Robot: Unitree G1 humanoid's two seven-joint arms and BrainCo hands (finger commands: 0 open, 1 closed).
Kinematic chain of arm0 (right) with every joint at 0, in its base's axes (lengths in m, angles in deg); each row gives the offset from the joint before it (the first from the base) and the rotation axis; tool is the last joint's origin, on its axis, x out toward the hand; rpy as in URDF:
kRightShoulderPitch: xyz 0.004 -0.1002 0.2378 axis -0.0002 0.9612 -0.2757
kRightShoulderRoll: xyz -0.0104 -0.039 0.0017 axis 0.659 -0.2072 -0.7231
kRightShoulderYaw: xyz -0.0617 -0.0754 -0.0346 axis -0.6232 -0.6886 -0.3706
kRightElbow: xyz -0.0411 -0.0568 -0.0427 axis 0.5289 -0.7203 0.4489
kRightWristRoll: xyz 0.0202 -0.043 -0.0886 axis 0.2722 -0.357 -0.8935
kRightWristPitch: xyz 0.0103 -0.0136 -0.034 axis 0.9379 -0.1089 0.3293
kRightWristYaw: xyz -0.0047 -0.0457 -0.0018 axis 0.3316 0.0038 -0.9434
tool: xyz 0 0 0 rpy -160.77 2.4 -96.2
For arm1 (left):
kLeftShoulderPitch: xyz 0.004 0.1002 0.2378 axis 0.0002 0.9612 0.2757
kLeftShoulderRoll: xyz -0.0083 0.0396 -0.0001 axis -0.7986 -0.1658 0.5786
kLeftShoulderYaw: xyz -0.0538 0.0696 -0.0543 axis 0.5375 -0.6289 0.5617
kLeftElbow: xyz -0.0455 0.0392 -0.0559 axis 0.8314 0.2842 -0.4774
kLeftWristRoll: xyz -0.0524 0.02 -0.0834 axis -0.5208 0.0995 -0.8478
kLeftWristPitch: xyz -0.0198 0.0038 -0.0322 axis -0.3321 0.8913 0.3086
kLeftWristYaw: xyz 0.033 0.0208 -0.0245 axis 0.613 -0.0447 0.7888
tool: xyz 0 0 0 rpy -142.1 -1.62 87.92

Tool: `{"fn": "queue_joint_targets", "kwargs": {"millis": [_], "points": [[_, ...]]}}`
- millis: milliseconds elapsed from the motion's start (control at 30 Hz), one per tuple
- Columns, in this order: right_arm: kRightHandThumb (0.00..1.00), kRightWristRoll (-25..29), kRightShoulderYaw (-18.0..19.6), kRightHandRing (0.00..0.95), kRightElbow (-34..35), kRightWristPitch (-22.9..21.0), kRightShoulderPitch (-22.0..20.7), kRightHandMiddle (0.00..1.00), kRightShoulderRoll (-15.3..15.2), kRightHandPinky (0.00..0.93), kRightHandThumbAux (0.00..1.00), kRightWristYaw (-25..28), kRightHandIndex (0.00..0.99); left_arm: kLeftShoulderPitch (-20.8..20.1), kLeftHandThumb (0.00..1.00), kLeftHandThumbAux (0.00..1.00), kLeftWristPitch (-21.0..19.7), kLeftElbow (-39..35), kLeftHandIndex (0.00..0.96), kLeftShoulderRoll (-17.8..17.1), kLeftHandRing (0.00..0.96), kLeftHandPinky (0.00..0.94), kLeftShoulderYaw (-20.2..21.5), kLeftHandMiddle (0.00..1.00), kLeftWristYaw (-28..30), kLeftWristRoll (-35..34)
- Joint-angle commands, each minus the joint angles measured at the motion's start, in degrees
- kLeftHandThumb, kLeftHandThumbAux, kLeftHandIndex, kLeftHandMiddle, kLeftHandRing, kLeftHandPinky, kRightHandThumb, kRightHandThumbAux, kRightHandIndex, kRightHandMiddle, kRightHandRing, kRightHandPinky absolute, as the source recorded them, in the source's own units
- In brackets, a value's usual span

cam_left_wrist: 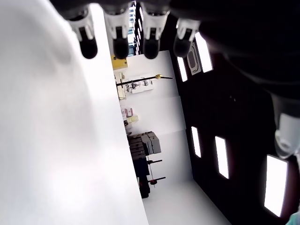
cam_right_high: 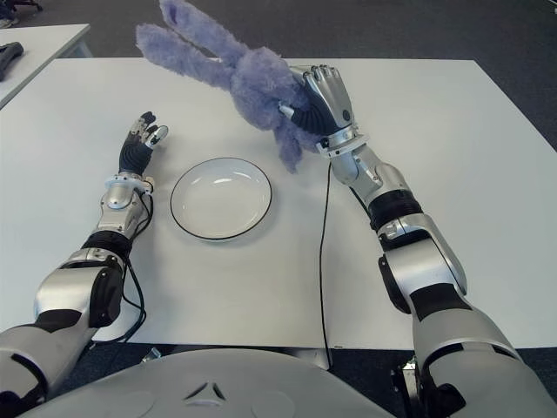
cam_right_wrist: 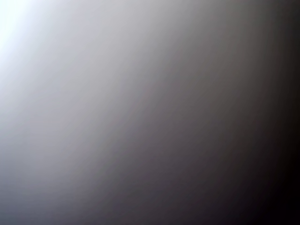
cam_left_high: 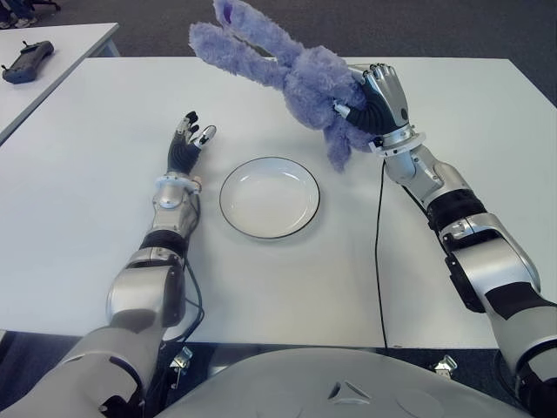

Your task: Put the doll into the plate.

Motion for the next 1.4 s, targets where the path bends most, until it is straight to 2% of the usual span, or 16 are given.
{"fn": "queue_joint_targets", "kwargs": {"millis": [33, 167, 267, 467, 833, 1000, 1233, 1267, 1400], "points": [[0.786, 0.83, 0.7, 0.862, 3.71, 5.74, -2.11, 0.853, -0.62, 0.867, 0.68, -0.3, 0.788, 14.8, 0.0, 0.44, -2.46, 10.2, 0.0, 7.89, 0.0, 0.0, -1.85, 0.023, -1.42, 2.04], [0.758, 2.2, 0.73, 0.863, 5.93, 7.64, -1.25, 0.858, -0.04, 0.866, 0.687, 2.06, 0.786, 14.72, 0.0, 0.435, -2.63, 10.2, 0.0, 8.07, 0.0, 0.0, -1.96, 0.02, -1.69, 2.15], [0.748, 2.12, 0.78, 0.862, 7.42, 7.89, -0.59, 0.859, 0.21, 0.861, 0.689, 2.82, 0.784, 14.69, 0.0, 0.433, -2.69, 10.19, 0.0, 8.16, 0.0, 0.0, -2.04, 0.019, -1.87, 2.24], [0.712, 3.45, 0.66, 0.859, 11.05, 8.0, 1.17, 0.854, 0.25, 0.867, 0.696, 7.79, 0.766, 14.51, 0.0, 0.425, -3.07, 10.25, 0.0, 8.45, 0.0, 0.0, -2.25, 0.016, -2.52, 2.54], [0.666, 4.32, 0.31, 0.857, 16.97, 5.12, 3.07, 0.858, -0.93, 0.872, 0.711, 18.43, 0.757, 14.47, 0.0, 0.42, -3.38, 10.43, 0.0, 8.75, 0.0, 0.0, -2.54, 0.012, -3.16, 2.97], [0.669, 6.38, 0.47, 0.849, 18.71, 4.93, 3.83, 0.854, -0.97, 0.86, 0.716, 23.52, 0.749, 14.35, 0.0, 0.411, -3.64, 10.49, 0.0, 8.89, 0.0, 0.0, -2.56, 0.008, -3.05, 2.96], [0.707, 10.24, 0.09, 0.842, 20.16, 7.04, 4.97, 0.847, -0.72, 0.856, 0.709, 29.85, 0.747, 14.2, 0.0, 0.407, -3.71, 10.54, 0.0, 9.17, 0.0, 0.0, -2.36, 0.002, -2.68, 2.72], [0.743, 10.88, -0.1, 0.844, 20.18, 7.5, 5.02, 0.849, -0.67, 0.859, 0.703, 30.83, 0.752, 14.19, 0.0, 0.409, -3.69, 10.52, 0.0, 9.23, 0.0, 0.0, -2.3, 0.001, -2.6, 2.65], [0.784, 12.61, -0.63, 0.846, 20.06, 8.71, 5.0, 0.85, -0.41, 0.861, 0.697, 34.03, 0.757, 14.19, 0.0, 0.411, -3.61, 10.49, 0.0, 9.4, 0.0, 0.0, -2.12, 0.002, -2.54, 2.44]]}}
